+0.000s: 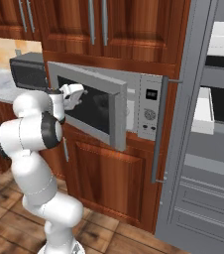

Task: Place the tupperware containing the fish and squash meal in the microwave. Close the microwave door and press the start button to reheat the meal.

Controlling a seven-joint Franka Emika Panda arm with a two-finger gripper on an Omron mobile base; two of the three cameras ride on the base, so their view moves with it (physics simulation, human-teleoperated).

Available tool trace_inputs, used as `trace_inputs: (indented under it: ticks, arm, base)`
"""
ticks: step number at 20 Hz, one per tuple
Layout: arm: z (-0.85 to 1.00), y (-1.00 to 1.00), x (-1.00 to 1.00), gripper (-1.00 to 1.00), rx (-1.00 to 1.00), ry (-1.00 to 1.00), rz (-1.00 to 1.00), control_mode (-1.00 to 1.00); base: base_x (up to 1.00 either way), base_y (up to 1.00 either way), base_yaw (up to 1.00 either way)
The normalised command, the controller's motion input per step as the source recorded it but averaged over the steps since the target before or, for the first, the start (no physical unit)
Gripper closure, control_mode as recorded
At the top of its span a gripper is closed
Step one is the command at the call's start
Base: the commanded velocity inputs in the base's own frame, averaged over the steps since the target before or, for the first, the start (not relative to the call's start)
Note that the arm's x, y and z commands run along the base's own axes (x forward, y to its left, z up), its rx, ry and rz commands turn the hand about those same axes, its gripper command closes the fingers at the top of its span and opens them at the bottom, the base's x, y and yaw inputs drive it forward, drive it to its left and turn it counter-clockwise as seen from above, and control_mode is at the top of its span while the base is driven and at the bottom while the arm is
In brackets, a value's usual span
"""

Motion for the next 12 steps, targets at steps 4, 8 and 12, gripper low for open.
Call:
trace_inputs:
  ticks: [4, 8, 12]
  arm:
    - [0.02, -0.18, 0.62, -1.0, 0.0, 0.0, 0.0, -1.0]
    - [0.1, -0.18, 0.67, -1.0, 0.0, 0.01, 0.0, -1.0]
    - [0.18, -0.1, 0.7, -1.0, 0.0, 0.05, 0.0, -1.0]
  base:
    - [0.0, 0.0, 0.0]
    - [0.0, 0.0, 0.0]
    - [0.0, 0.0, 0.0]
